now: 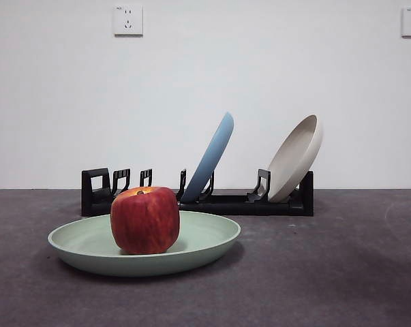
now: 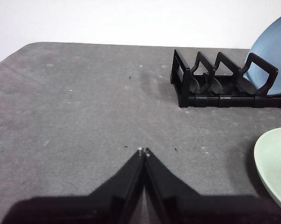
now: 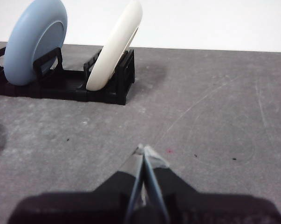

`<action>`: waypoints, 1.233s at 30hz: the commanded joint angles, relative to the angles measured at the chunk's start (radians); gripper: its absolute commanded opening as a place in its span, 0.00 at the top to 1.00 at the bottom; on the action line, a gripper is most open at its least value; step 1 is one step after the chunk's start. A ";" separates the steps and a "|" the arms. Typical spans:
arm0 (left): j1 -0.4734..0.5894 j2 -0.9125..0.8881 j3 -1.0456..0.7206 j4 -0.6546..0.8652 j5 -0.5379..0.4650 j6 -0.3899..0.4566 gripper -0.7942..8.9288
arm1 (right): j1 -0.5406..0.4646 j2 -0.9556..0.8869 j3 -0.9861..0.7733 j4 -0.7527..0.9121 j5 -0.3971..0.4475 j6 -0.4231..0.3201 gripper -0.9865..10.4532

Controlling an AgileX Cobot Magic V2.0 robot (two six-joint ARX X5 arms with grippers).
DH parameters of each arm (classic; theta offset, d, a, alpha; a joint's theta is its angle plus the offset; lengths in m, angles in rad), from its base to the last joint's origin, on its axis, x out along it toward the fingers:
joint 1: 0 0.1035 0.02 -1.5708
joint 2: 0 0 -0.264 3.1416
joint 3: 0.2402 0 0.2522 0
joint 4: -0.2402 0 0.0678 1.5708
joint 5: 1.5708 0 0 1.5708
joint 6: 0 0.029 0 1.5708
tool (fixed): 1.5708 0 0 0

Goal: Take the green plate from the plate rack,put the plate on the table,take the apple from the table,put the apple in the plate

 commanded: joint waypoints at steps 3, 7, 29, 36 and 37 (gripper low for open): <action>0.004 -0.001 -0.013 0.003 0.001 -0.004 0.92 | 0.000 -0.003 -0.008 -0.026 0.003 0.011 0.93; 0.004 -0.001 -0.013 0.003 0.001 -0.004 0.92 | 0.000 -0.003 -0.008 -0.024 0.000 0.062 0.93; 0.004 -0.001 -0.013 0.003 0.001 -0.004 0.92 | 0.000 -0.002 -0.008 -0.024 0.004 0.063 0.93; 0.004 -0.001 -0.013 0.003 0.000 -0.004 0.92 | 0.001 -0.002 -0.008 -0.024 0.004 0.063 0.93; 0.004 -0.001 -0.013 0.003 0.000 -0.004 0.92 | 0.001 -0.002 -0.008 -0.024 0.004 0.063 0.93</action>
